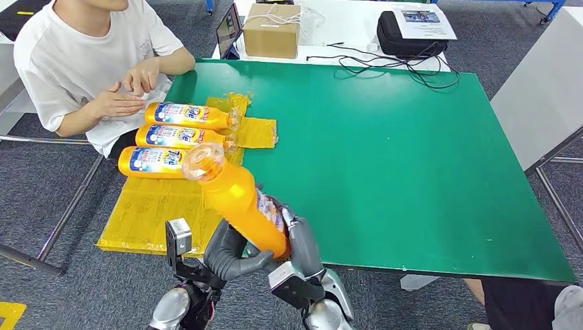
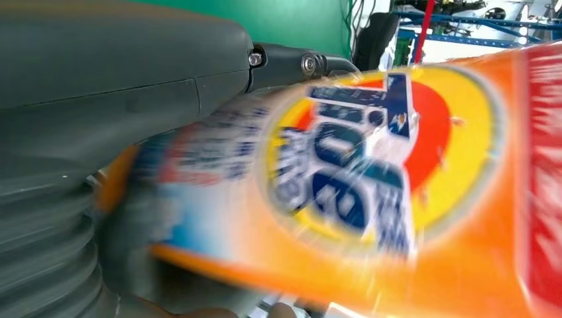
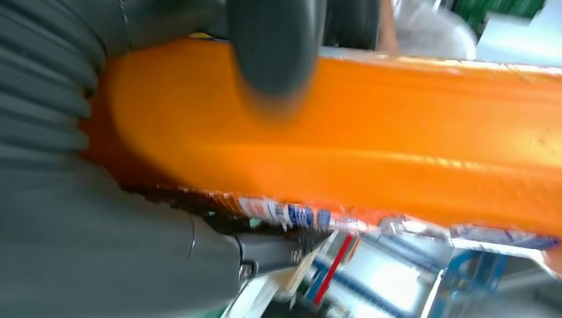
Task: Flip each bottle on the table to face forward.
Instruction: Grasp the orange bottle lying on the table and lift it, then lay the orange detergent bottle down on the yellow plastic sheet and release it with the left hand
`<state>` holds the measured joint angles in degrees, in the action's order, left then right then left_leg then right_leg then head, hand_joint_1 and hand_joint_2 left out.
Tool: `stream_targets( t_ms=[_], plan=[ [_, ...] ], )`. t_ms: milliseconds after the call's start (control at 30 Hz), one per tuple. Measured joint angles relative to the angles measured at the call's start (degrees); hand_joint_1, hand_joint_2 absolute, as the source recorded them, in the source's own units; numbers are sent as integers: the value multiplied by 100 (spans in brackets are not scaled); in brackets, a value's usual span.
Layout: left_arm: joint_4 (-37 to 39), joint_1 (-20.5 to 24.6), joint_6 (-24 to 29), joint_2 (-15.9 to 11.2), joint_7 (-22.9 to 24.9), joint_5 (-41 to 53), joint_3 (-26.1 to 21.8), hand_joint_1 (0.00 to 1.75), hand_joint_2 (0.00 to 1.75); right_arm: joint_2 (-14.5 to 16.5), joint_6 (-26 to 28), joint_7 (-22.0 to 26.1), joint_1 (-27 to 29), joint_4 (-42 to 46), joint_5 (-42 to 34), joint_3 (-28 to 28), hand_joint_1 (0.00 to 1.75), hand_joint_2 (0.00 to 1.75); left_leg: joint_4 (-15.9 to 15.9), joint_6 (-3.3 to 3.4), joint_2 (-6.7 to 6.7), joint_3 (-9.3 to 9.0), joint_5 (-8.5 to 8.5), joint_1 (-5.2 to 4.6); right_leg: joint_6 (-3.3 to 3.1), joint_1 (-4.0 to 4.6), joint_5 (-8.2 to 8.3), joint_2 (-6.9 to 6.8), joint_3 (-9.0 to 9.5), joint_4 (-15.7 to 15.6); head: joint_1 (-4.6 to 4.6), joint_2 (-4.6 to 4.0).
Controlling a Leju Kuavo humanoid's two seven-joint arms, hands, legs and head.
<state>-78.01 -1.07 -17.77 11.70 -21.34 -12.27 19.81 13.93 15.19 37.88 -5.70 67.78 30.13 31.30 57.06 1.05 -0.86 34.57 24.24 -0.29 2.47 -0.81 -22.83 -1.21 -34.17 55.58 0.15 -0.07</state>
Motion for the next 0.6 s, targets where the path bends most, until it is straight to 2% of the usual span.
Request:
stream_targets(
  t_ms=[267, 600],
  plan=[
    [0, 36, -33, -5, 49, -381, -133, 0, 175, 123, 130, 97, -474, -829, -71, 469, 175, 175, 0, 0, -9, -3, -2, 1, -1, 1, 2, 2, -4, 0, -1, 0],
    [0, 25, -34, -53, 92, -470, -242, 0, 175, 149, 138, 81, -721, -1268, -75, 630, 175, 175, 1, 0, -11, 2, -2, 0, -1, 0, 1, 2, -8, 0, -1, 0]
  ],
)
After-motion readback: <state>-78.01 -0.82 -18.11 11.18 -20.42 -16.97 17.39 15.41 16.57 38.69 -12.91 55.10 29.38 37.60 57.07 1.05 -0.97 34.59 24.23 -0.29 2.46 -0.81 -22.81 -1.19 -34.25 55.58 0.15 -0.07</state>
